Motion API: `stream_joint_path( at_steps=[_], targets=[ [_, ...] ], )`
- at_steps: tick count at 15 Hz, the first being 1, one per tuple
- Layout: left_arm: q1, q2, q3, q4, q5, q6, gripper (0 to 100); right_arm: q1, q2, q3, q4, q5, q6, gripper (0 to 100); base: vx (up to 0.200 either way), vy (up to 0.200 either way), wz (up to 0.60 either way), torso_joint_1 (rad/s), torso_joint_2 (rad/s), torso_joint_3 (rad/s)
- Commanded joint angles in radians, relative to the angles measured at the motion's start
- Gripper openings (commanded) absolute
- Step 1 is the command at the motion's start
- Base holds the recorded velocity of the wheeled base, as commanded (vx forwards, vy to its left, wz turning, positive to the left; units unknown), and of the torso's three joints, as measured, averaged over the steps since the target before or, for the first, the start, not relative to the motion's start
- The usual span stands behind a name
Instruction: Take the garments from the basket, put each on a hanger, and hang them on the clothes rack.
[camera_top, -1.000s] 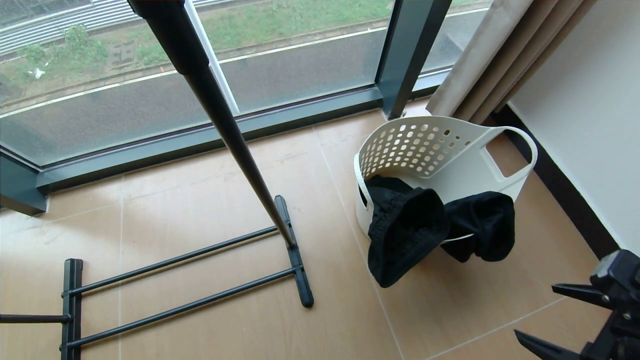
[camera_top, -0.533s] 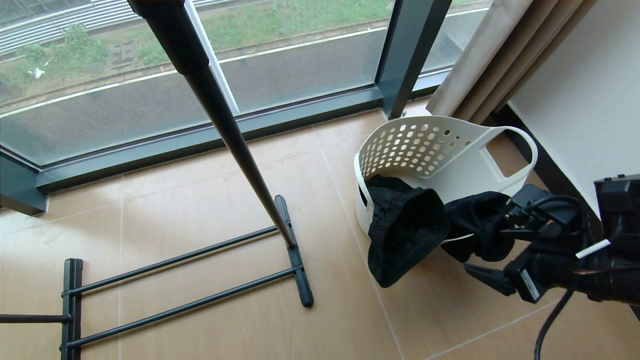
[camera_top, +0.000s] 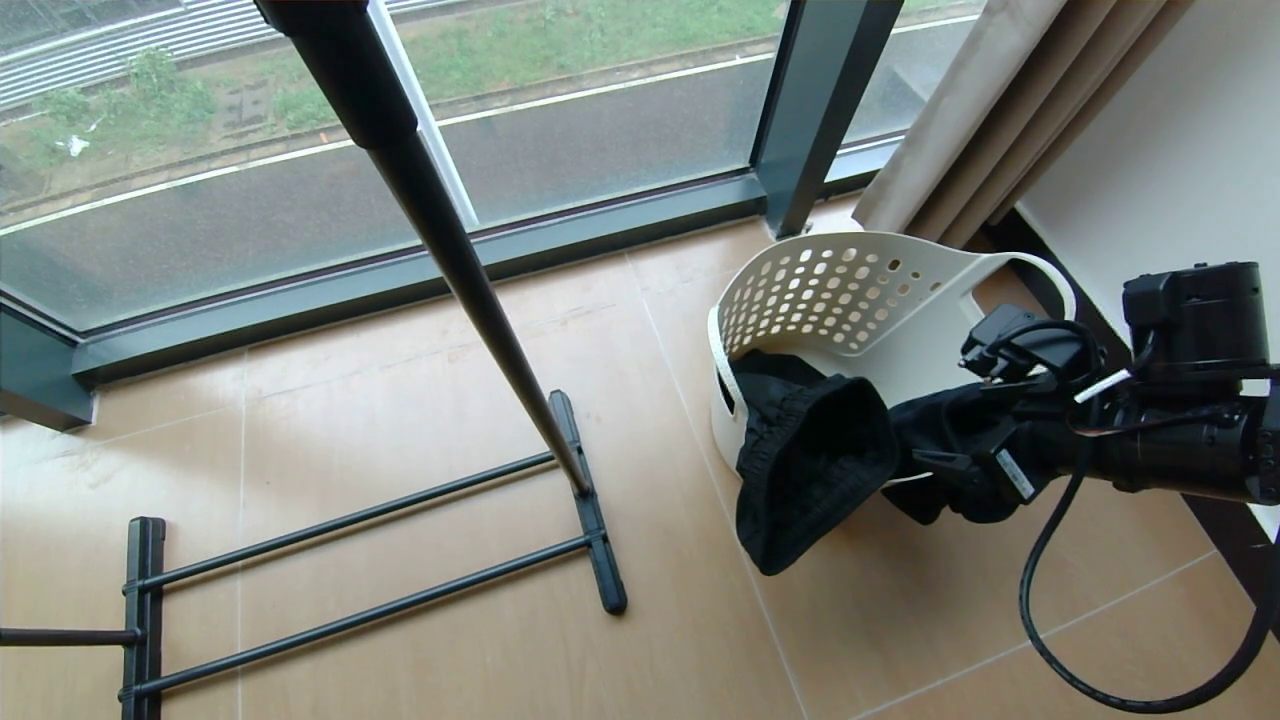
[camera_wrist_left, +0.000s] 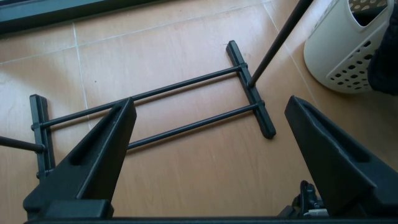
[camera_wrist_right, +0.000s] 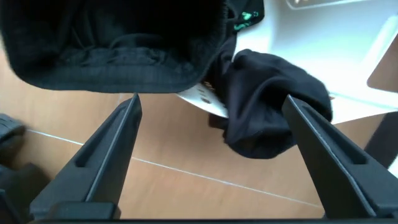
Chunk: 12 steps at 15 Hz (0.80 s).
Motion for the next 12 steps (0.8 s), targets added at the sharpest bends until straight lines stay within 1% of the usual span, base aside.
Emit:
stream_joint_path(
  at_steps=[1, 5, 6, 9, 12],
  targets=[
    [0.000, 0.000, -0.001, 0.000, 0.000, 0.000, 100, -0.016, 0.021, -0.024, -0.001, 0.001, -0.012, 100, 0.000, 0.000, 0.00, 0.000, 0.00, 0.000],
    [0.000, 0.000, 0.000, 0.000, 0.002, -0.002, 100, -0.015, 0.063, -0.049, -0.001, -0.004, -0.071, 100, 0.000, 0.000, 0.00, 0.000, 0.00, 0.000],
    [0.000, 0.000, -0.001, 0.000, 0.002, 0.000, 100, -0.009, 0.083, -0.055, -0.001, -0.005, -0.098, 100, 0.000, 0.000, 0.00, 0.000, 0.00, 0.000],
    [0.000, 0.000, -0.001, 0.000, 0.002, 0.000, 100, 0.010, 0.138, -0.099, -0.001, -0.008, -0.098, 100, 0.000, 0.000, 0.00, 0.000, 0.00, 0.000],
    [0.000, 0.000, -0.001, 0.000, 0.000, 0.000, 100, 0.021, 0.201, -0.155, -0.001, -0.051, -0.112, 100, 0.000, 0.000, 0.00, 0.000, 0.00, 0.000]
  ],
)
